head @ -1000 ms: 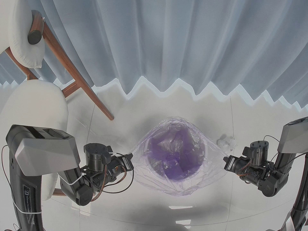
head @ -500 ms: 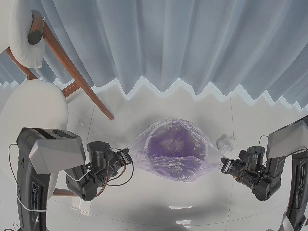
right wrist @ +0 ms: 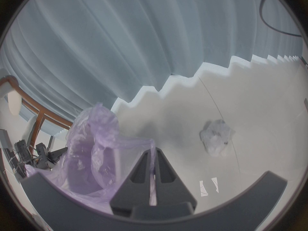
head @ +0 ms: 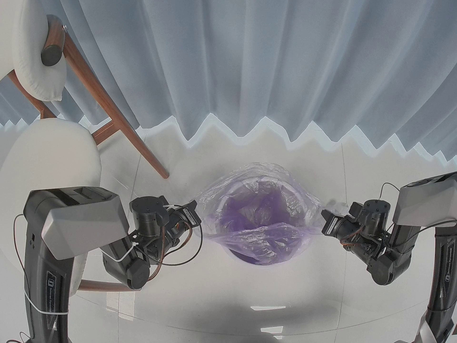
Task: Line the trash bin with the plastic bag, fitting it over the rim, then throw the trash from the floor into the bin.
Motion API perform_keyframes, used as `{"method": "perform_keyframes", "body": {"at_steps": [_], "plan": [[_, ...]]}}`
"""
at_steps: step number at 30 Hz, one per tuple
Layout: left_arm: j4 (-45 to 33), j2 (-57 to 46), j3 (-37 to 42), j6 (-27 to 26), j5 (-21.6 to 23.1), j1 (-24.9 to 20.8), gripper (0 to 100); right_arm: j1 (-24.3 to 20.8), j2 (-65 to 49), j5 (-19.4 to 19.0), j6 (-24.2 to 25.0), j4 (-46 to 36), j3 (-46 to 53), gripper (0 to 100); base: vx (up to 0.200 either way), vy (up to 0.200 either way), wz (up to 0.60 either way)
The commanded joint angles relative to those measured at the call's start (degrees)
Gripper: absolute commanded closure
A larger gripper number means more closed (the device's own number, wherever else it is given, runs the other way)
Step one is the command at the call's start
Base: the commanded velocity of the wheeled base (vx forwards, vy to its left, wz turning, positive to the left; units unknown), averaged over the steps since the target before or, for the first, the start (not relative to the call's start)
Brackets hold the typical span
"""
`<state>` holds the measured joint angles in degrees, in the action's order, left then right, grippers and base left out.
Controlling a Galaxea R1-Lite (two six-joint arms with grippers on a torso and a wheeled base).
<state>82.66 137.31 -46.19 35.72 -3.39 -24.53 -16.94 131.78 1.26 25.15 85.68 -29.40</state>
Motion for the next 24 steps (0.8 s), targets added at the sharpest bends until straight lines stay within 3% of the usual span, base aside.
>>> {"method": "perform_keyframes", "body": {"at_steps": [1, 15, 24], "plan": [[-2.16, -0.73, -3.73, 0.05, -0.04, 0.09, 100, 1.12, -1.61, -0.03, -0.1, -2.36, -5.05, 100, 0.0, 0.0, 0.0], [-11.03, 1.29, -6.63, 0.05, -0.21, 0.71, 100, 6.49, 5.5, 1.64, -0.28, -8.68, -11.99, 100, 0.0, 0.0, 0.0], [-17.01, 1.03, -6.9, -0.03, 0.05, 0.09, 100, 5.61, 6.65, 1.29, -0.98, -8.68, -9.71, 100, 0.0, 0.0, 0.0]]}}
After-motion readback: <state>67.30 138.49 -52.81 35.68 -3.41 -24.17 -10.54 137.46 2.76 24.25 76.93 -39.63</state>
